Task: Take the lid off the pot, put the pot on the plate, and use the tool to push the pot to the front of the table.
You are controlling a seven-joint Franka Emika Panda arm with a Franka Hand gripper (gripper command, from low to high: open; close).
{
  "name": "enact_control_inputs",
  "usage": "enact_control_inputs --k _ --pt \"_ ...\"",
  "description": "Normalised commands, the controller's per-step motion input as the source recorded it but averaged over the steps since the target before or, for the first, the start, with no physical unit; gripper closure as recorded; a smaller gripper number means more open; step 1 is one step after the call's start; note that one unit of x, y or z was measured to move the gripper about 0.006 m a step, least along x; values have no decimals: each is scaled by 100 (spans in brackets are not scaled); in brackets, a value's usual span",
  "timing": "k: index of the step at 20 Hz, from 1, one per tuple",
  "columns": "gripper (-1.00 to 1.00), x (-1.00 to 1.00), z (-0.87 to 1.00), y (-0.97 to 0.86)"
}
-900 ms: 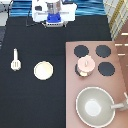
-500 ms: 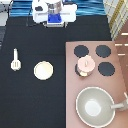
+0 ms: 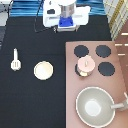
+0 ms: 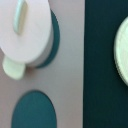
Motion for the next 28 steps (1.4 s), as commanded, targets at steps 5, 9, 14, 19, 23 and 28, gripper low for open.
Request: enact_control_inputs --k 5,9,14,19,23,28 --pt "-100 99 21 62" --pt "-100 97 6 64" --pt "-100 89 -15 64" --pt "-100 45 -56 49" --pt "-100 6 -67 39" --pt "-100 -5 -56 29"
